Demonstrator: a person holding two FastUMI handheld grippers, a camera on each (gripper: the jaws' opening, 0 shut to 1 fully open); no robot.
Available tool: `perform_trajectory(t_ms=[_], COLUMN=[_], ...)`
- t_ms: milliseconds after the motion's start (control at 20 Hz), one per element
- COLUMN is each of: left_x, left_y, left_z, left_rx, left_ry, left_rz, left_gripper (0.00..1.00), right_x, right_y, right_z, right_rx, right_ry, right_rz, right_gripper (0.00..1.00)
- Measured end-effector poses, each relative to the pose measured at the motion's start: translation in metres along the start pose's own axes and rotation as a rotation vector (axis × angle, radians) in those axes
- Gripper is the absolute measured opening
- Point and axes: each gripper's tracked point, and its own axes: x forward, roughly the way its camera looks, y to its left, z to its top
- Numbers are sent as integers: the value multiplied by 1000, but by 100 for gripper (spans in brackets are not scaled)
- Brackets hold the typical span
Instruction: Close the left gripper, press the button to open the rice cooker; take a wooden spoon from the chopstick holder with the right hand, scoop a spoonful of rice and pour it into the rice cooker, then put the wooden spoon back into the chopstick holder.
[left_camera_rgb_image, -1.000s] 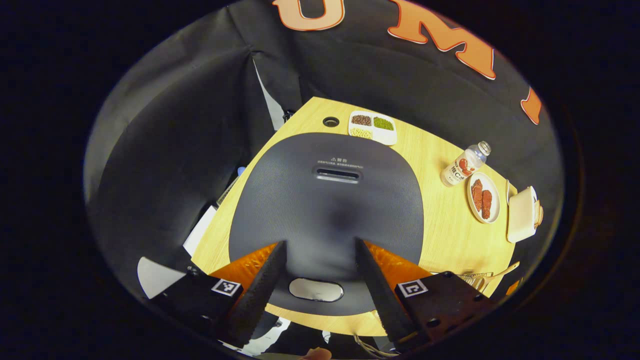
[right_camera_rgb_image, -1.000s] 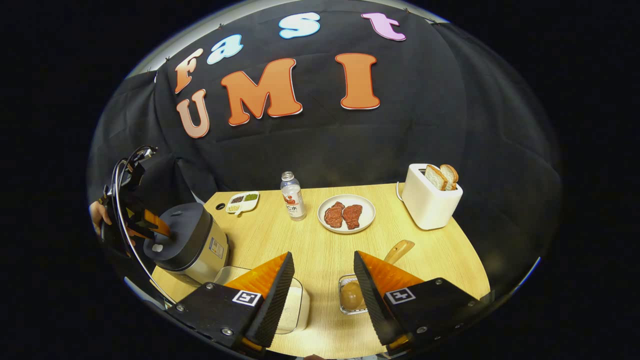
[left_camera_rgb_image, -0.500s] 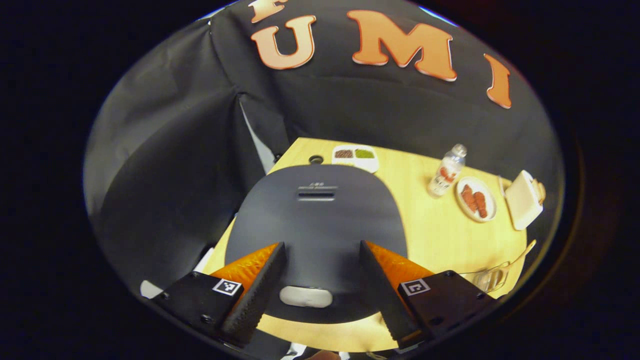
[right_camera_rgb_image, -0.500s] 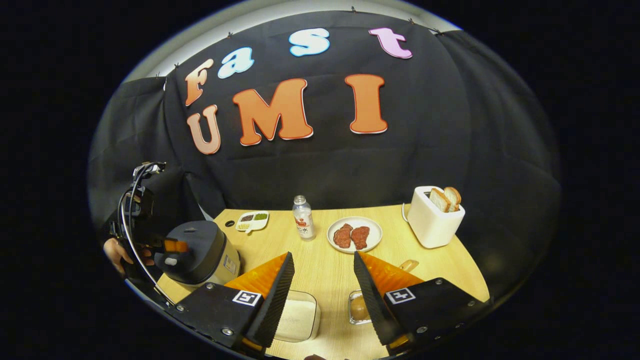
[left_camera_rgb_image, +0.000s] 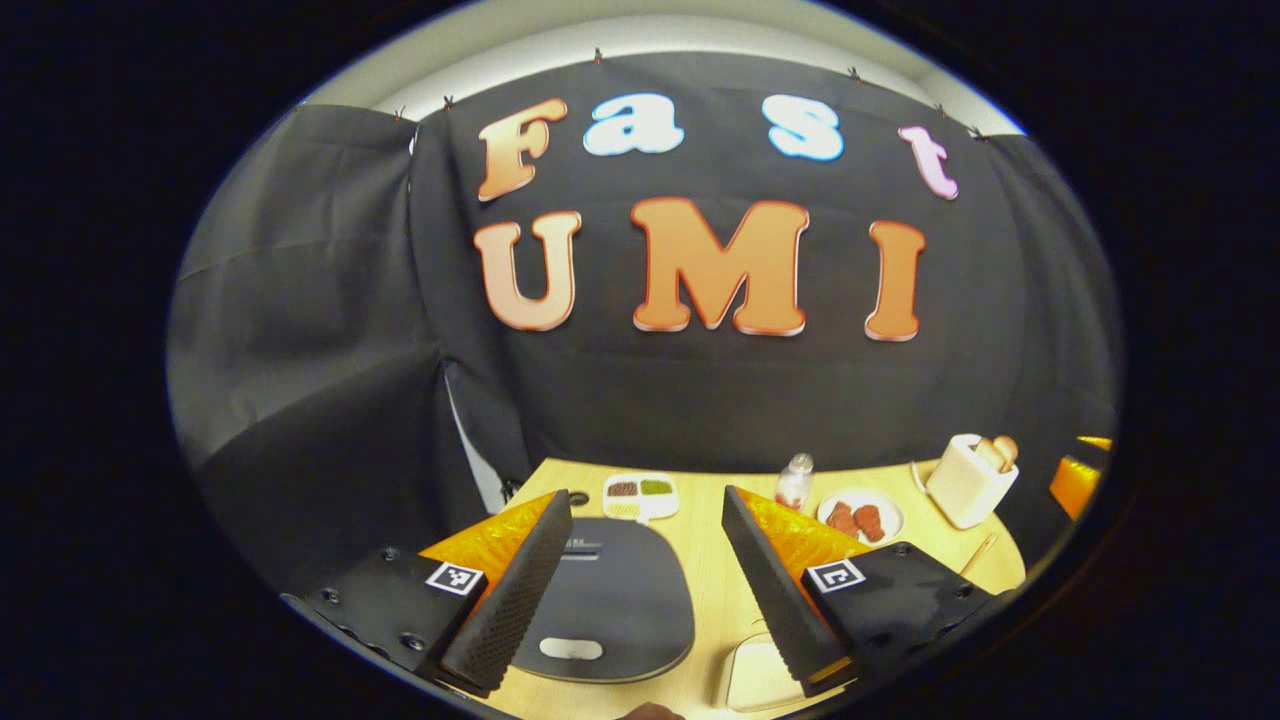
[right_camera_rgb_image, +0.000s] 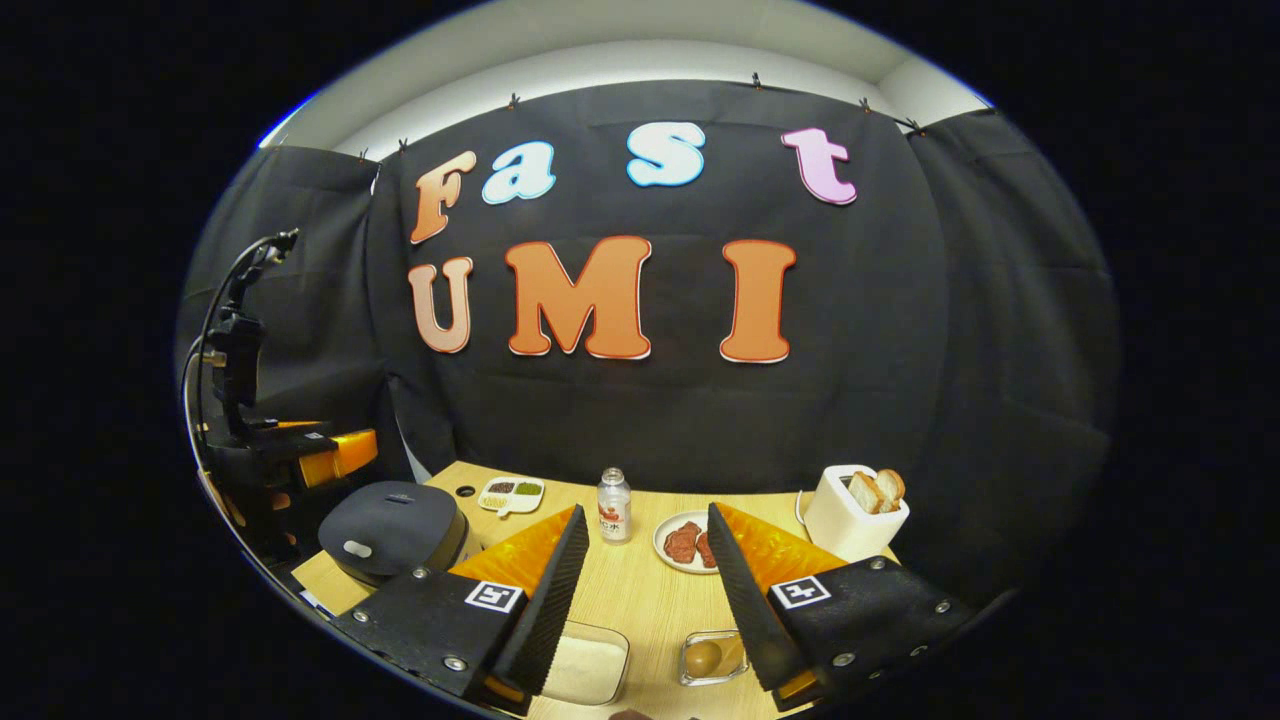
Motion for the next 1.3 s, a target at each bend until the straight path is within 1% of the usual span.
perform_trajectory(t_ms=[50, 100, 150, 200, 250, 300, 350, 550, 600, 650, 700, 750, 1000, 1100, 1200, 1250, 1300], left_x=[-6, -13, -21, -27, -34, -42, -48, -63, -68, -69, -70, -71, -78, -80, -82, -82, -84], left_y=[-2, -5, -6, -7, -10, -13, -15, -13, -17, -19, -19, -21, -24, -26, -28, -29, -30], left_z=[13, 24, 30, 36, 40, 43, 44, 50, 50, 51, 51, 52, 49, 47, 47, 47, 46], left_rx=[-5, -6, -2, -2, -3, -4, -4, 31, 33, 33, 34, 37, 54, 61, 71, 77, 80], left_ry=[-38, -76, -99, -126, -142, -166, -183, -252, -264, -274, -283, -291, -301, -303, -307, -308, -309], left_rz=[-9, -17, -18, -21, -26, -34, -39, -15, -20, -21, -23, -25, -29, -33, -38, -40, -44], left_gripper=[100, 98, 98, 100, 98, 99, 99, 100, 100, 100, 100, 100, 100, 99, 99, 99, 99], right_x=[-2, -4, -5, -6, -8, -10, -11, -16, -17, -18, -17, -17, -21, -23, -27, -28, -29], right_y=[-2, -3, -3, -1, 2, 4, 6, 10, 12, 14, 16, 18, 22, 23, 24, 25, 25], right_z=[6, 9, 14, 15, 15, 16, 19, 36, 39, 41, 41, 39, 36, 33, 32, 32, 32], right_rx=[-4, -6, -8, -5, -4, -4, -8, -35, -36, -38, -40, -42, -35, -37, -24, -21, -26], right_ry=[-20, -37, -53, -63, -68, -77, -90, -173, -192, -205, -209, -206, -191, -186, -185, -187, -183], right_rz=[-4, -7, -3, 4, 17, 22, 30, 46, 49, 58, 65, 70, 94, 98, 102, 102, 106], right_gripper=[76, 76, 75, 76, 80, 76, 80, 80, 76, 75, 80, 76, 76, 80, 72, 76, 76])
